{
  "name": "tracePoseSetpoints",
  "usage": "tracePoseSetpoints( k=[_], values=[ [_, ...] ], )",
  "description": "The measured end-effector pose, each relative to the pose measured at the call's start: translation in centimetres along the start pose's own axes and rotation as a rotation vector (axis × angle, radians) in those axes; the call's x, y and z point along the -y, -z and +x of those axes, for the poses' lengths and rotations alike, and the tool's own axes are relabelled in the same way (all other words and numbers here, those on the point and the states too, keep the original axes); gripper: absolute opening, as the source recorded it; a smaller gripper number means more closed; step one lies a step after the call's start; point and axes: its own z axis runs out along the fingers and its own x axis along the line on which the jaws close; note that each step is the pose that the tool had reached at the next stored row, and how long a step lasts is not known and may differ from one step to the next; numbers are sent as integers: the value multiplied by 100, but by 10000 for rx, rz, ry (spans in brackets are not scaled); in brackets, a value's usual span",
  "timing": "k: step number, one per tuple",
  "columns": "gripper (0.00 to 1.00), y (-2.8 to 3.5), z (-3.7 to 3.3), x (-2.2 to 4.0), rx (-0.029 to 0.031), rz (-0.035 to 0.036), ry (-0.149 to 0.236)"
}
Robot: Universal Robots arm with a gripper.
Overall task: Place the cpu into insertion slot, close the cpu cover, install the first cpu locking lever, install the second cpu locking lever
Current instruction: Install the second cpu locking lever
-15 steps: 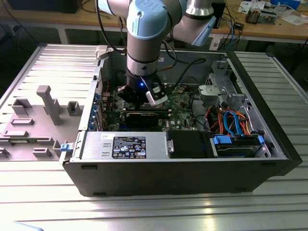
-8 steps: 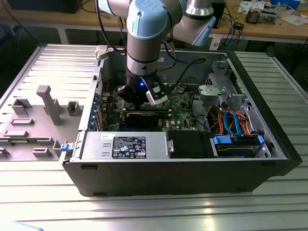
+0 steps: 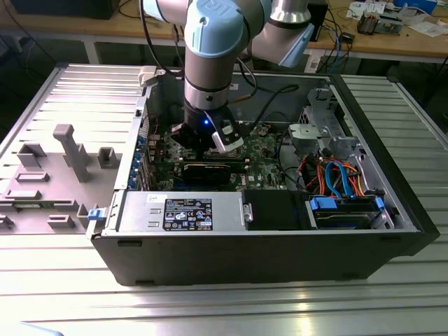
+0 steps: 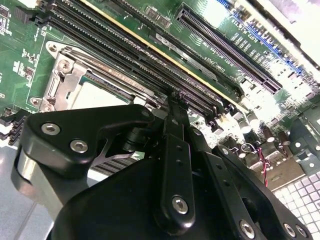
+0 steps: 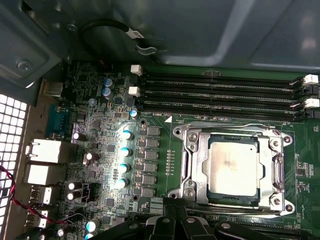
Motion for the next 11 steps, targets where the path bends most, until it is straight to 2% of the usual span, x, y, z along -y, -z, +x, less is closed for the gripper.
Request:
tracePoseSetpoints(
  k=[6, 9, 11],
  values=[
    [11, -18, 6, -10, 5, -68, 4],
    [11, -35, 14, -15, 10, -131, 8],
    [11, -37, 15, -16, 10, -139, 10]
  ],
)
